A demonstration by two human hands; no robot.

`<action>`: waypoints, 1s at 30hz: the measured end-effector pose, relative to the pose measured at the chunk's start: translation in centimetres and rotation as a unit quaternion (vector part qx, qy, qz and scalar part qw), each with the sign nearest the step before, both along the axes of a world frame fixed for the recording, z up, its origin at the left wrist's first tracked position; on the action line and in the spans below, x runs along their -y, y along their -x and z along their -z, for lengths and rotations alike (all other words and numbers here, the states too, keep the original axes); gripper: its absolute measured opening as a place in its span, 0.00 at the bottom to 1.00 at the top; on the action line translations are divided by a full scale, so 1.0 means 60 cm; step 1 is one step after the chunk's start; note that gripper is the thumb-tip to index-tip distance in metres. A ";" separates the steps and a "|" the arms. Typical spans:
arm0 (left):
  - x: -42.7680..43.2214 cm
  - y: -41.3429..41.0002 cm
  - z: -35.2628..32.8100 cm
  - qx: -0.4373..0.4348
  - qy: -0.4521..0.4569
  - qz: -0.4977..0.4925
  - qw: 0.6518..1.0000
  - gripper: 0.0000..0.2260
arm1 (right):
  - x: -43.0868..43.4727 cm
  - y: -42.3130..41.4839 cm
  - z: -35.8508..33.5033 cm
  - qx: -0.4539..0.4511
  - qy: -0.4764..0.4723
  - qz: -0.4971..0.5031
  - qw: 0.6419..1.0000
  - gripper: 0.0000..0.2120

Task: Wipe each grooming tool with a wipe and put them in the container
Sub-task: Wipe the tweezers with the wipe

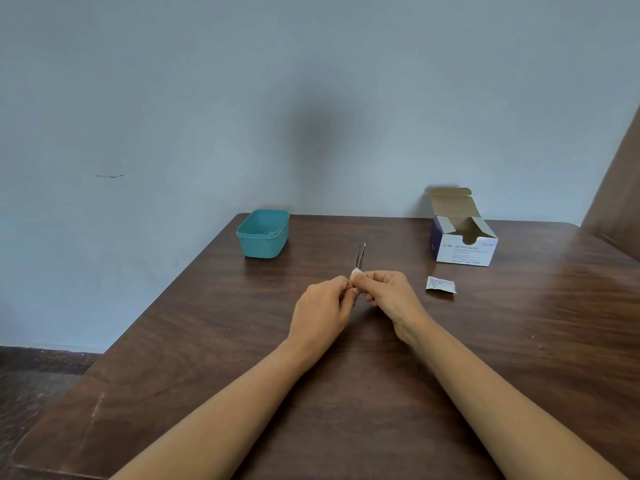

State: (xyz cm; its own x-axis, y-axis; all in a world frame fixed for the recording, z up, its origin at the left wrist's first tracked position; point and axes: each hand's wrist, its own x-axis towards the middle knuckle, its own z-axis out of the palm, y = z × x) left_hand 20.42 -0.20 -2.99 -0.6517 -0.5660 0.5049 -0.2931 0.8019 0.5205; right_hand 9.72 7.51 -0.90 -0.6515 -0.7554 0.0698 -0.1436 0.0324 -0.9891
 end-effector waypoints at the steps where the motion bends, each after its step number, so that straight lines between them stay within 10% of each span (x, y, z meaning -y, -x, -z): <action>1: 0.000 0.001 0.000 -0.008 -0.009 0.004 1.000 0.08 | 0.001 -0.003 0.001 0.003 0.016 0.014 1.000 0.10; 16: -0.005 0.003 -0.006 0.004 -0.103 0.075 0.992 0.08 | 0.007 0.032 0.005 0.115 0.070 0.135 0.982 0.11; 30: -0.007 0.003 -0.010 0.101 0.114 -0.015 0.988 0.11 | 0.006 0.034 0.002 0.161 0.092 0.175 0.967 0.09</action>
State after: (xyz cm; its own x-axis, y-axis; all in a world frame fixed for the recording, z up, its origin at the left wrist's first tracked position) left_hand 20.22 0.22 -2.38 -0.7364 -0.4729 0.4837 -0.3982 0.8811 0.2552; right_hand 7.70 7.17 -1.00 -0.8757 -0.4782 -0.0669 0.1608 -0.1583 -0.9742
